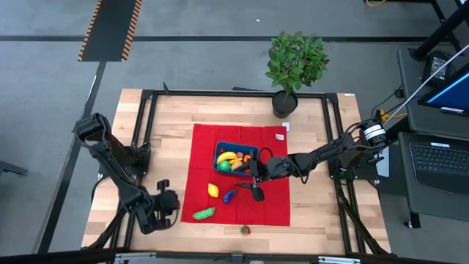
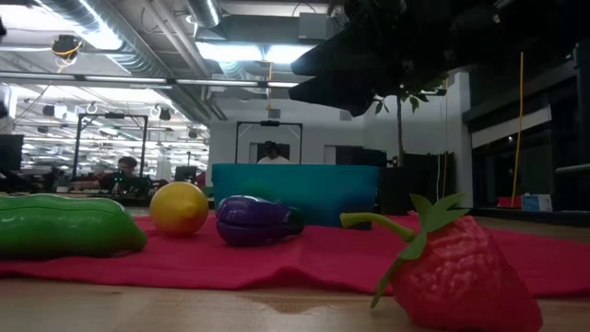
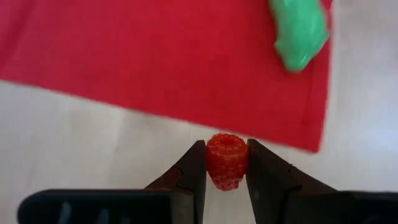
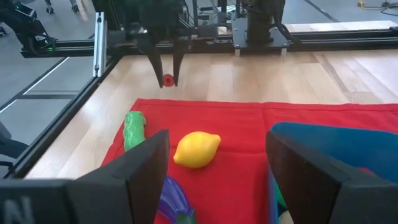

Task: Pick and placing Produce into tupperware
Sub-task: Put the red raspberry into the blue bin

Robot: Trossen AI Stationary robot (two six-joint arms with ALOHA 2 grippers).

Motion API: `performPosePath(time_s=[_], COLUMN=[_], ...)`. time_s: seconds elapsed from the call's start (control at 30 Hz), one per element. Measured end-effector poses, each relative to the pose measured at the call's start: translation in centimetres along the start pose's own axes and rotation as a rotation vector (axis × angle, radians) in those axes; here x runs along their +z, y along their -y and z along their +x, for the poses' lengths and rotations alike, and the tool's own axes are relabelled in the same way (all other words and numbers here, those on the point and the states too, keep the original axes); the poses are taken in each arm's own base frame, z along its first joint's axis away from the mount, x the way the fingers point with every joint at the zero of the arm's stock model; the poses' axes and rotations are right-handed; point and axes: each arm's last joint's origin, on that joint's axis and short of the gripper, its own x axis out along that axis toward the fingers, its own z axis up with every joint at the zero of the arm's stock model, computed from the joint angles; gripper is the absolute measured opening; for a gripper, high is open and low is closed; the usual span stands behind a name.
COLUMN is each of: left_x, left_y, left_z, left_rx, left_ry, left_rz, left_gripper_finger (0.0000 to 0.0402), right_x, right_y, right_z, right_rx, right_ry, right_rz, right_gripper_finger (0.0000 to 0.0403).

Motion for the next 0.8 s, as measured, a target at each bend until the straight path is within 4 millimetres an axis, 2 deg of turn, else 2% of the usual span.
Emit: performPosePath(time_s=[0.17,0.37,0.6,0.67,0.8], left_x=[1.8,3.9,5.2,5.2,4.1], left_y=[-0.5,-1.7,-3.3,-3.8,-4.6], left_z=[-1.4,-4.3,-7.4,-7.6,-6.6], left_rx=[-0.022,-0.055,-0.079,-0.086,-0.074], left_ry=[0.129,0.283,0.421,0.427,0.422], left_rz=[0.017,0.047,0.085,0.078,0.087], left_gripper_finger=[0.0079,0.0079,0.0079,0.0079,0.0079], right_x=[0.0,0.0,0.0,0.0,0.0], right_y=[0.0,0.0,0.0,0.0,0.0], right_z=[0.0,0.0,0.0,0.0,0.0], right_rx=[0.0,0.0,0.0,0.0,0.001], right_ry=[0.001,-0.001,-0.001,-0.001,-0.001], right_rz=[-0.044,-0.078,-0.096,-0.095,-0.085], right_gripper_finger=[0.0267,0.0267,0.0267,0.0267,0.0267])
